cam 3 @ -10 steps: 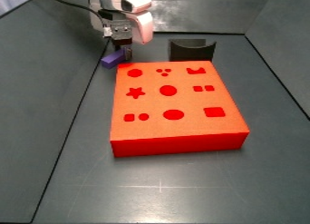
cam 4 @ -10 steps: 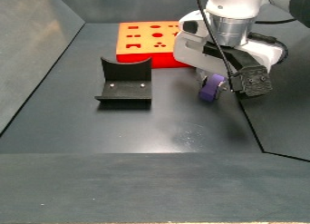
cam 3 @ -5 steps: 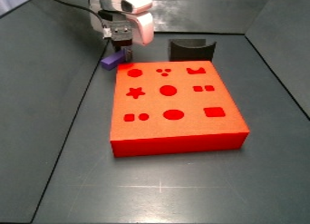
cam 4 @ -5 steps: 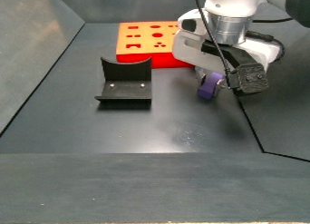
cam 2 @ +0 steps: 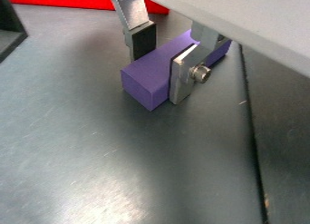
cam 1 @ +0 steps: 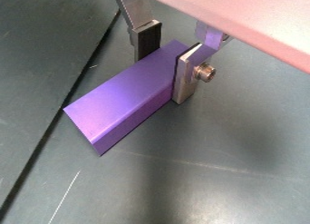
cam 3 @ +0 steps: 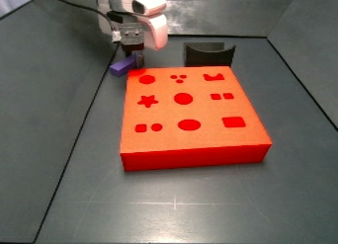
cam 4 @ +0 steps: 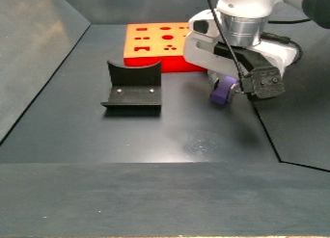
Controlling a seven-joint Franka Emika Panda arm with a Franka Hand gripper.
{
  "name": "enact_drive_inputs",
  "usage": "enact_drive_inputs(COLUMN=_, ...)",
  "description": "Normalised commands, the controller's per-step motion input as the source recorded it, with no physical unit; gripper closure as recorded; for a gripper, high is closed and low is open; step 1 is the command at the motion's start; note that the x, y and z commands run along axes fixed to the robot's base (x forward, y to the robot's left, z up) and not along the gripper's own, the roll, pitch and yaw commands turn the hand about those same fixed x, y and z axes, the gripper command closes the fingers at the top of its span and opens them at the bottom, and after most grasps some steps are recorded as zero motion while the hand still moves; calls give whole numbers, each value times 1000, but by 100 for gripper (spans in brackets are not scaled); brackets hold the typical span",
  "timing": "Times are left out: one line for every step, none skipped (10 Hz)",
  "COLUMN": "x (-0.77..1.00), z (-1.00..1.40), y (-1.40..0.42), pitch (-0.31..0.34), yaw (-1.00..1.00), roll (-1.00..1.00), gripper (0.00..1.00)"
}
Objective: Pick up the rectangle object. Move up. Place the rectangle object on the fixture. Regrasp the rectangle object. Move to above the board. Insert the rectangle object.
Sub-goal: Move up, then place the rectangle object on the fixture.
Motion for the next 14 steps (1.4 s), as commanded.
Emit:
enact_drive_inputs(x=43, z=835, y=56, pitch=-13, yaw=19, roll=5, gripper=100)
enact_drive_inputs(x=17, z=716, y=43, pitch=23, yaw=18, roll=-8, gripper=100)
enact_drive_inputs(x=11, z=639, y=32, pitch=31, yaw=16, roll=-14, gripper=100)
enact_drive_inputs(x=-2, z=463, y=15, pitch=40, yaw=16, roll=-26, gripper=100)
enact_drive_inputs(x=-9, z=272, y=2, pitch=34, yaw=16, roll=-37, gripper=100)
enact_drive_inputs(x=0, z=1000, y=0, pitch=0, yaw=0, roll=0, gripper=100)
enact_drive_inputs(x=0, z=1000, y=-1, pitch=-3, yaw=0, roll=-5, gripper=100)
enact_drive_inputs(x=-6, z=1000, y=-5, pitch=10, yaw=4, roll=-17, gripper=100)
enact_drive_inputs(x=-9, z=1000, y=-8, pitch=14, yaw=7, roll=-27, gripper=100)
enact_drive_inputs(x=-14, z=1000, y=-12, pitch=20, yaw=11, roll=-39, gripper=100)
enact_drive_inputs(x=-16, z=1000, y=-13, pitch=21, yaw=13, roll=-45, gripper=100)
enact_drive_inputs(x=-20, z=1000, y=-20, pitch=26, yaw=13, roll=-60, gripper=100)
enact_drive_inputs(x=-21, z=1000, y=-24, pitch=28, yaw=14, roll=-67, gripper=100)
enact_drive_inputs(x=-14, z=825, y=-23, pitch=32, yaw=14, roll=-78, gripper=100)
